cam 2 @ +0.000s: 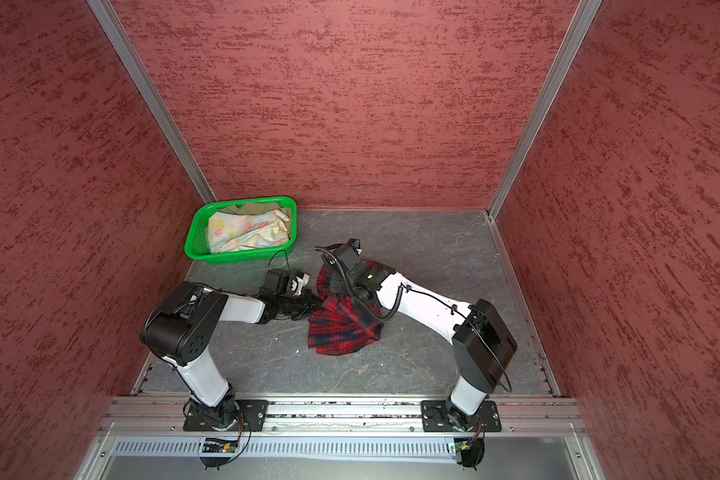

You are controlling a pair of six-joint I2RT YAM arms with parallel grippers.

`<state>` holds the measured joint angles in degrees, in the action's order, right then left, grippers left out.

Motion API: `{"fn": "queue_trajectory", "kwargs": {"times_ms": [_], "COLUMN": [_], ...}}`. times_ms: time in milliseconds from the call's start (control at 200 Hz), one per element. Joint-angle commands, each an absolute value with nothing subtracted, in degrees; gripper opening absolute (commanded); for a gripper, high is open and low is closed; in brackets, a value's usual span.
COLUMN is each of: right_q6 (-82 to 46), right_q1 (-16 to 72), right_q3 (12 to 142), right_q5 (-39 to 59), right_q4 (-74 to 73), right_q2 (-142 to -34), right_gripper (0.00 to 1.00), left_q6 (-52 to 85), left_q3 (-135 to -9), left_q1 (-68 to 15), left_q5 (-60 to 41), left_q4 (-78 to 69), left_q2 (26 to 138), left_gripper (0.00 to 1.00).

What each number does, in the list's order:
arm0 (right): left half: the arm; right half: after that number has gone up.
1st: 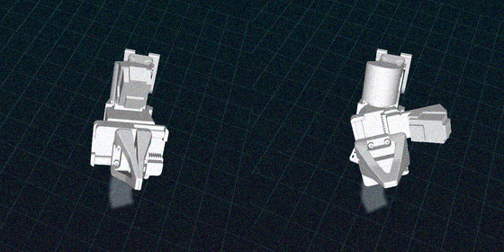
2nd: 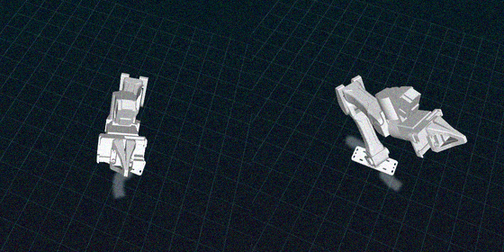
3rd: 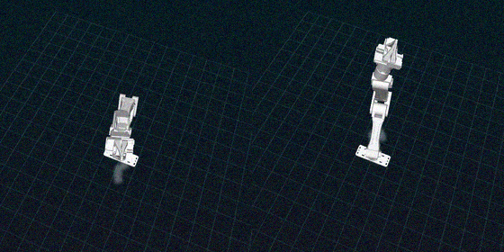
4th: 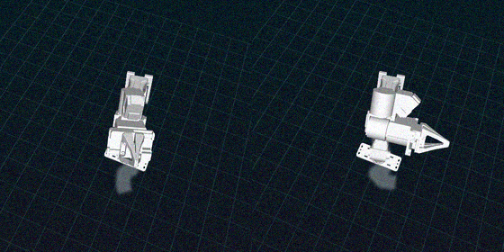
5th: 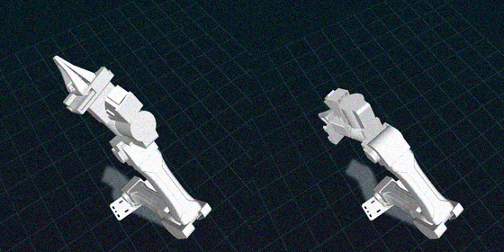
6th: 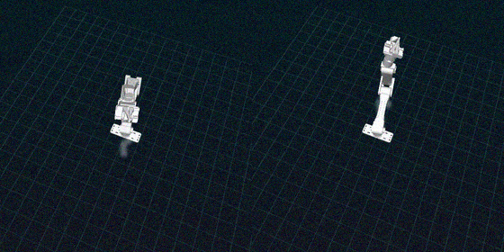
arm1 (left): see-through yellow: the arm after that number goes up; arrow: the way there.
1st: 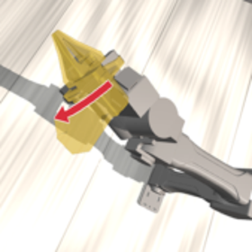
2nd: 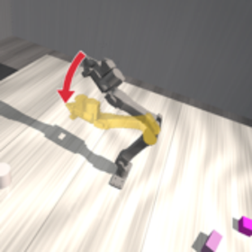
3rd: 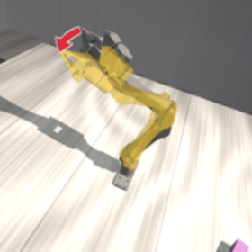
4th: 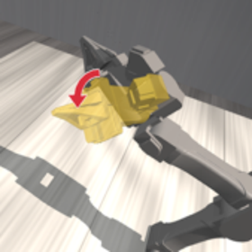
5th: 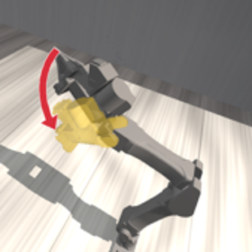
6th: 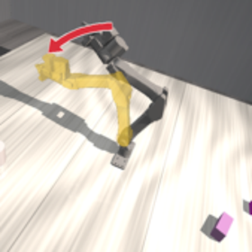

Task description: Fold and stack the skirts

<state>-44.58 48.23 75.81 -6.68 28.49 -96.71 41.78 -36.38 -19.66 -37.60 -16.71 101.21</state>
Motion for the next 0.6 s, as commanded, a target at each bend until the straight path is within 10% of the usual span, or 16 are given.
{"fn": "queue_trajectory", "kwargs": {"times_ms": [0,596], "right_q6": [-47.0,-49.5], "right_q1": [49.3,50.9], "right_q3": [78.1,79.6], "right_q5": [-6.8,-7.7], "right_q4": [25.7,24.3], "right_q2": [-97.7,-98.7], "right_gripper": [0.00,0.00], "left_q6": [41.8,41.8], "left_q3": [-36.8,-36.9], "left_q1": [-19.9,-20.1], "left_q5": [-36.9,-37.0], "left_q4": [-15.4,-15.1], "left_q2": [102.4,102.1], "left_gripper": [0.11,0.11]}}
